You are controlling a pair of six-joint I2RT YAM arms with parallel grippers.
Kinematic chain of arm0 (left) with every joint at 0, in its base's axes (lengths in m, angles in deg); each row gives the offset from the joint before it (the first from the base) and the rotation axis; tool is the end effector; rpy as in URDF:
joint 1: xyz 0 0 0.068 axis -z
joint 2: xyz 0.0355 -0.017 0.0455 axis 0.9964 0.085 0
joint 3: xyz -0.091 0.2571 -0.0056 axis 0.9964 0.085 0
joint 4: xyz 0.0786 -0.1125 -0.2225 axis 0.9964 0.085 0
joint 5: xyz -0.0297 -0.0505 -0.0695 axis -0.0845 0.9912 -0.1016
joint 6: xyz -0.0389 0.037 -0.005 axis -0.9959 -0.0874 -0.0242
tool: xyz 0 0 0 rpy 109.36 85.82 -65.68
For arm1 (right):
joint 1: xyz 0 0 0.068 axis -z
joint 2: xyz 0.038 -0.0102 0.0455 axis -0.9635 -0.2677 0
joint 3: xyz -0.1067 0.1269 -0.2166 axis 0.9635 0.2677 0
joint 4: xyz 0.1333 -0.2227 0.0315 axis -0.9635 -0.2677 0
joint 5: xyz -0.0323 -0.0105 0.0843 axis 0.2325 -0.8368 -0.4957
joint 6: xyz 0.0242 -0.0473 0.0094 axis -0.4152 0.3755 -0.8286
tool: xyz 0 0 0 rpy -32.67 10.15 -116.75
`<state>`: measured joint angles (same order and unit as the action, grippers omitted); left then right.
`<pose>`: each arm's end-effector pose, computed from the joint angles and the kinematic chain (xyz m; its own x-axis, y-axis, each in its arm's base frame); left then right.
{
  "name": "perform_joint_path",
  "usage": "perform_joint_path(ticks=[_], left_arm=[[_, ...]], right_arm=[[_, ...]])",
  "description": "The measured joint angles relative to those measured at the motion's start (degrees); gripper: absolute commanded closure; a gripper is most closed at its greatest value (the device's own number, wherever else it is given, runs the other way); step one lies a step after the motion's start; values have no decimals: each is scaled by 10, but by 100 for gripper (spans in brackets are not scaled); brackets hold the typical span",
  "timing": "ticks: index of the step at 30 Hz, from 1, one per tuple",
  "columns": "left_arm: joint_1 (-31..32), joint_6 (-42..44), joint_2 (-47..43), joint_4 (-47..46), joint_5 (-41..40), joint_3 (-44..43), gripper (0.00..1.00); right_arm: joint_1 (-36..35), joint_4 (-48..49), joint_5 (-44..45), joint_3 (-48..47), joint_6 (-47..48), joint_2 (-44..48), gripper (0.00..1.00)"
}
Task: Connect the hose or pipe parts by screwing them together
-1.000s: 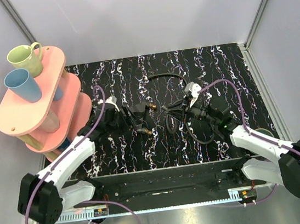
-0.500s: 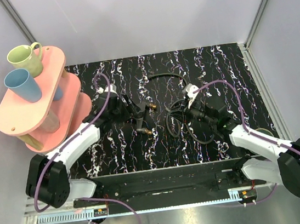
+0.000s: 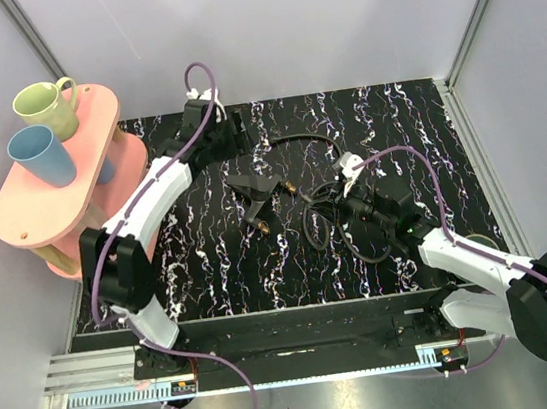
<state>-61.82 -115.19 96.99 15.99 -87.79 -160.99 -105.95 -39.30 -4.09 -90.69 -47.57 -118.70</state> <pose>0.3553 -0.1536 0.3207 -0.6673 -0.2081 -0.7151 0.1151 0.9198 -0.3751 0.2017 0.1387 0.2470 -0.1543 -0.0256 -0.9877 -0.7881 0.6061 0.1074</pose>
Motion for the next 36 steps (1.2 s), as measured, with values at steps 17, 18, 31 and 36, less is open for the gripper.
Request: perform_joint_path(ticks=[17, 18, 31, 36], left_arm=[[24, 193, 268, 118, 93, -271, 23], [30, 198, 272, 122, 92, -271, 23], [58, 237, 304, 132, 63, -221, 30], [71, 247, 316, 131, 43, -212, 35]], right_arm=[[0, 0, 13, 2, 4, 26, 100], [0, 0, 15, 2, 4, 27, 100], [0, -5, 40, 8, 11, 41, 100], [0, -5, 41, 10, 12, 44, 100]])
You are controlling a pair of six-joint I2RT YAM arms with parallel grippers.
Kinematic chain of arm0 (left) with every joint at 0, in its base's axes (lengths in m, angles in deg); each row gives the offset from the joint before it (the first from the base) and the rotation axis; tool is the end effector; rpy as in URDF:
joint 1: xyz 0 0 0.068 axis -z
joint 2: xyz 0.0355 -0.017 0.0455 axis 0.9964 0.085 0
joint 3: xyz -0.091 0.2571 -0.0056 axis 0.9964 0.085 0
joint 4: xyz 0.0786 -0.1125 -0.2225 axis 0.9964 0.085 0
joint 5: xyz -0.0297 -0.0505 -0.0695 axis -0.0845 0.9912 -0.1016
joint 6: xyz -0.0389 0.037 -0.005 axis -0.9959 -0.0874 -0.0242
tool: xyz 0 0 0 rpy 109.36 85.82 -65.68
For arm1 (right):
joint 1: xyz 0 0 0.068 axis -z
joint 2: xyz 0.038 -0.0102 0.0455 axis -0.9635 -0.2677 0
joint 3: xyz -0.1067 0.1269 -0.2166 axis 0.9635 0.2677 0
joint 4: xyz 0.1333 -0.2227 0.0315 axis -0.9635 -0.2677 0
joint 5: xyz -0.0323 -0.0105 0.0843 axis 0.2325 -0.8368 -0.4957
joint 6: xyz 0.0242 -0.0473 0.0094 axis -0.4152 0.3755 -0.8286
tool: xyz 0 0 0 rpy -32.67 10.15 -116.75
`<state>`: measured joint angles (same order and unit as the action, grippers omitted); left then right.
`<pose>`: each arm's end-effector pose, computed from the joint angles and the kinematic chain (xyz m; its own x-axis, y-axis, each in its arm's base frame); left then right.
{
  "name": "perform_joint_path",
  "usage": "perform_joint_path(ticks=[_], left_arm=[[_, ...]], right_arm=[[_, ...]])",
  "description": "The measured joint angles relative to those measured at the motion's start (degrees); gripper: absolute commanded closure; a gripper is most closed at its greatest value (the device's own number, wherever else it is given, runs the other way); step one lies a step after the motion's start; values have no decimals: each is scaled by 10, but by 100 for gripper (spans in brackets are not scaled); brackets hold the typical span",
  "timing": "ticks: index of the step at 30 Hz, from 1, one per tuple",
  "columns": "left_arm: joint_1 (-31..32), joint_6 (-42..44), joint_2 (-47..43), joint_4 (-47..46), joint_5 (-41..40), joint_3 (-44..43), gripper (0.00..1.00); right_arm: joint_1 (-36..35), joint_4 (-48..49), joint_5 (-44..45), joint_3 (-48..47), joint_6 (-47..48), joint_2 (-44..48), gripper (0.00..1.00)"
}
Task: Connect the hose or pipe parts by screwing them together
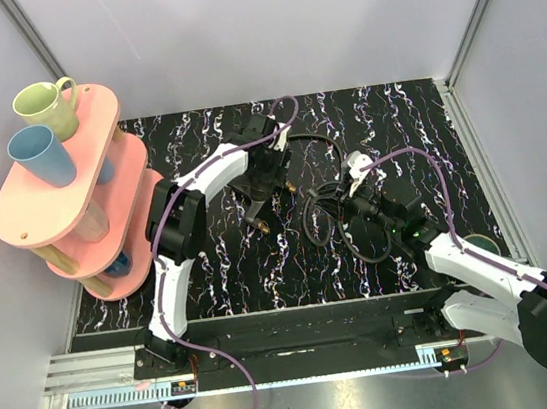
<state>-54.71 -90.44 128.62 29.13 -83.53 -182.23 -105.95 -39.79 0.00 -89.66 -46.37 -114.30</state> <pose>0.4168 -0.2483 0.1923 -0.7659 0.4027 -0.5012 0.5122 0.8534 -0.0969 0.1931 0.1306 0.2566 -0.0933 -0.0099 -0.9956 -0.7497 0.6587 0.0637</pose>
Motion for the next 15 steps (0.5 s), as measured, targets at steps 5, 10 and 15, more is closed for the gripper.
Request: perform_joint_path(ticks=[5, 10, 15], left_arm=[[7, 11, 3, -5, -19, 5, 42], [8, 13, 3, -15, -28, 9, 46], [10, 14, 4, -16, -38, 9, 46]], right_arm=[[0, 0, 0, 0, 0, 0, 100], [0, 0, 4, 0, 1, 0, 100], [0, 0, 7, 0, 1, 0, 100]])
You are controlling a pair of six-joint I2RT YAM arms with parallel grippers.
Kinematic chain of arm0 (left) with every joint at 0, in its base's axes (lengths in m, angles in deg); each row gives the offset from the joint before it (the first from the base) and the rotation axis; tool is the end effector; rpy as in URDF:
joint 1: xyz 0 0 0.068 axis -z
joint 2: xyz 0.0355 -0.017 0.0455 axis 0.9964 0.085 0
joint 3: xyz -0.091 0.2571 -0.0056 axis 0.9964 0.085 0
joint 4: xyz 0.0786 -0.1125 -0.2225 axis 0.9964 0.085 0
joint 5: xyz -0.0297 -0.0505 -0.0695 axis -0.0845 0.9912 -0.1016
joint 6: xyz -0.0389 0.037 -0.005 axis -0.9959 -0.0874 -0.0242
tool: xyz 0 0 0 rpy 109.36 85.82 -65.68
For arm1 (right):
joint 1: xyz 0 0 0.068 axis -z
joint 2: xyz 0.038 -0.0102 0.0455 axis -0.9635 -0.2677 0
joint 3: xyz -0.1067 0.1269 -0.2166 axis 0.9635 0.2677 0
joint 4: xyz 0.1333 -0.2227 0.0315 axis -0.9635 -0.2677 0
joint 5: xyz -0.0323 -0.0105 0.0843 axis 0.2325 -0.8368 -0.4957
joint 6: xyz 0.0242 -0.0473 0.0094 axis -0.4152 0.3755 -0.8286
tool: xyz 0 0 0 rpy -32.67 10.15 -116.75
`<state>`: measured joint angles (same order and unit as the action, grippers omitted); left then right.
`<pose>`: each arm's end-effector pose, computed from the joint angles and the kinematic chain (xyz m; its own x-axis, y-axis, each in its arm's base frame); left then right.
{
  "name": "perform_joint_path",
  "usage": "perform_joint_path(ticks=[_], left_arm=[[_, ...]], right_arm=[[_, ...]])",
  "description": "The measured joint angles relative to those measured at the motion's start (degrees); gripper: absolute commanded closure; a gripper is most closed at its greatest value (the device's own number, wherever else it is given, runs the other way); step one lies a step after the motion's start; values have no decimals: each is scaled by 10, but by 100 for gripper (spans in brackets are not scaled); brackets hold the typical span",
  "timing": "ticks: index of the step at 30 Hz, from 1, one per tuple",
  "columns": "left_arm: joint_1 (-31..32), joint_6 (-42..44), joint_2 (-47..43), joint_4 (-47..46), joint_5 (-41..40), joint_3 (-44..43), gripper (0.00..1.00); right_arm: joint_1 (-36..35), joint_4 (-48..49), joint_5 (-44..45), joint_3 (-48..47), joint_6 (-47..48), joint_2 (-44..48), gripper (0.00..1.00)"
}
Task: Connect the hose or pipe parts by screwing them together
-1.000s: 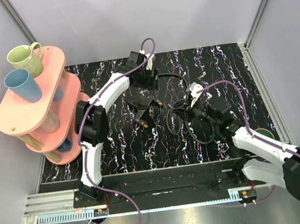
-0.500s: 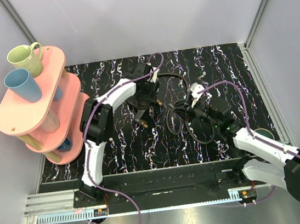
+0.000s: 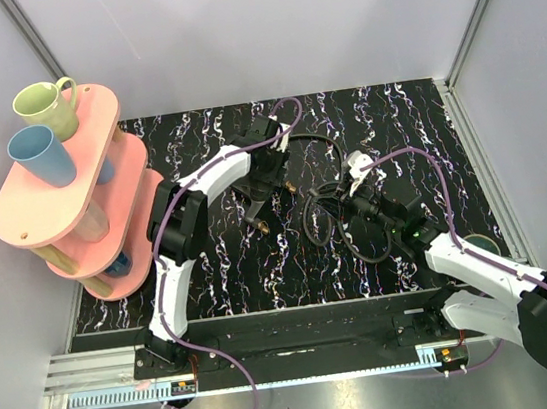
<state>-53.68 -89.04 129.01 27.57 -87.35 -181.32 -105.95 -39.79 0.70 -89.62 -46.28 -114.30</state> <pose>0.4144 -0.2543 0.1857 -0.7430 0.4354 -0.5083 0.5192 0.8542 -0.0272 0.1934 0.1303 0.2563 -0.0924 -0.0110 -0.9957 -0.7418 0.6678 0.0615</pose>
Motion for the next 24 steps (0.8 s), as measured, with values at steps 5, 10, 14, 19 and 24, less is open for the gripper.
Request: perform_joint_path(ticks=[5, 10, 14, 19, 24], left_arm=[[3, 0, 1, -1, -16, 0, 39], [9, 7, 4, -2, -38, 0, 37], [12, 9, 5, -2, -45, 0, 44], [12, 24, 9, 0, -50, -9, 67], [11, 24, 8, 17, -48, -16, 89]], right_arm=[[0, 0, 5, 1, 1, 0, 100], [0, 0, 7, 2, 2, 0, 100], [0, 0, 8, 2, 2, 0, 100], [0, 0, 8, 2, 2, 0, 100], [0, -1, 9, 2, 4, 2, 100]])
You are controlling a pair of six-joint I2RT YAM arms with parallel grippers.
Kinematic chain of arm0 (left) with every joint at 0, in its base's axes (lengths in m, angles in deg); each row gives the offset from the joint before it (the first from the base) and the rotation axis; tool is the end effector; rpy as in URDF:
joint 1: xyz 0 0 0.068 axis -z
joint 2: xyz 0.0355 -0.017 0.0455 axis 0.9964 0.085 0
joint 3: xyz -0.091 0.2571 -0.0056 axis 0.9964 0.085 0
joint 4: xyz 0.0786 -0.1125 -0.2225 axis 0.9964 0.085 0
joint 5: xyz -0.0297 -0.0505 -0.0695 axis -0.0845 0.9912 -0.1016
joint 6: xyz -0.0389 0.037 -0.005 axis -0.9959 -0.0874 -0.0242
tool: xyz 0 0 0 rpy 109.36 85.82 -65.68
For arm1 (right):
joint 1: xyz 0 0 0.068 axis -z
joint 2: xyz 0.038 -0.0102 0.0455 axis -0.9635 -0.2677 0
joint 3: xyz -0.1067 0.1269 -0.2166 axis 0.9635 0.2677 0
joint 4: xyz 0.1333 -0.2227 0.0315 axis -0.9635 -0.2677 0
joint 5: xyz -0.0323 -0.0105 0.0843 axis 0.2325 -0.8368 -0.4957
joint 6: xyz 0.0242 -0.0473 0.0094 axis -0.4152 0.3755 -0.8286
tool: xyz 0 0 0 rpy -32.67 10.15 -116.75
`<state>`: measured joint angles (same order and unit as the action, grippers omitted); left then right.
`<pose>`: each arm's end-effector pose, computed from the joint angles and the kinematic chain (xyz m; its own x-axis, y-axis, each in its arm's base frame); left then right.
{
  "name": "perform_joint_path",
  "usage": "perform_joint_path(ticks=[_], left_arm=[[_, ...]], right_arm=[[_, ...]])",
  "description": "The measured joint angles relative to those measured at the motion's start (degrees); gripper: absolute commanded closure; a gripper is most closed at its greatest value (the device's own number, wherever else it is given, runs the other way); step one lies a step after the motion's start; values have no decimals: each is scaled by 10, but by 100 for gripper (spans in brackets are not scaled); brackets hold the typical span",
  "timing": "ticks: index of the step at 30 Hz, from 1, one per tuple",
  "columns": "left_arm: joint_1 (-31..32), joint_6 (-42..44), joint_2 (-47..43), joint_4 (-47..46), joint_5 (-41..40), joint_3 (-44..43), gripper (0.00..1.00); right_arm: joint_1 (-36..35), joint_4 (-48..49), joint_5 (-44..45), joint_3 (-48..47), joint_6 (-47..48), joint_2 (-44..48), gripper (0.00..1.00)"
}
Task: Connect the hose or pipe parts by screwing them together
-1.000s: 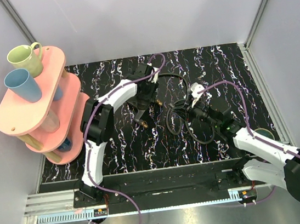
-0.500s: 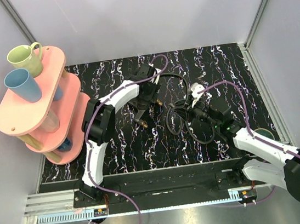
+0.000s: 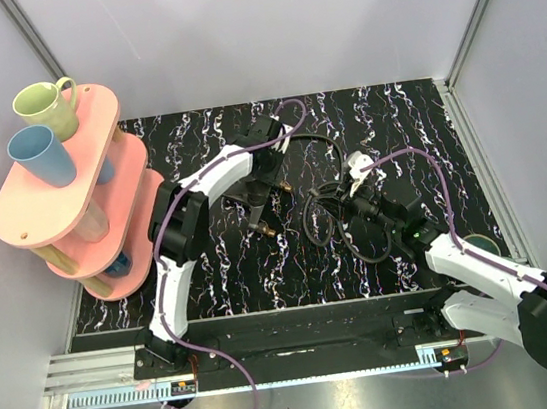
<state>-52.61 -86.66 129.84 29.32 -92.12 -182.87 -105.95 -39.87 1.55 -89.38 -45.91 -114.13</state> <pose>0.4126 -0.2604 0.1855 -0.7204 0.4892 -0.4916 0.5295 0.8457 0.0657 0.1931 0.1296 0.2553 -0.0895 -0.0163 -0.9959 -0.7323 0.6788 0.0547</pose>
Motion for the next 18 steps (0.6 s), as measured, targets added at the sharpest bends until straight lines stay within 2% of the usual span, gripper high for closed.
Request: perform_joint_path(ticks=[9, 11, 12, 15, 18], left_arm=[[-8, -30, -73, -21, -10, 111, 89], [-9, -36, -89, -25, -13, 136, 82], [-10, -39, -96, -25, -15, 146, 71], [-12, -47, -106, -26, -19, 162, 54], [-16, -49, -106, -13, -16, 162, 49]], right_arm=[[0, 0, 0, 0, 28, -33, 100], [0, -2, 0, -1, 36, -52, 100], [0, -3, 0, -1, 39, -57, 100], [0, -10, 0, -1, 45, -66, 100], [0, -10, 0, -1, 47, -66, 100]])
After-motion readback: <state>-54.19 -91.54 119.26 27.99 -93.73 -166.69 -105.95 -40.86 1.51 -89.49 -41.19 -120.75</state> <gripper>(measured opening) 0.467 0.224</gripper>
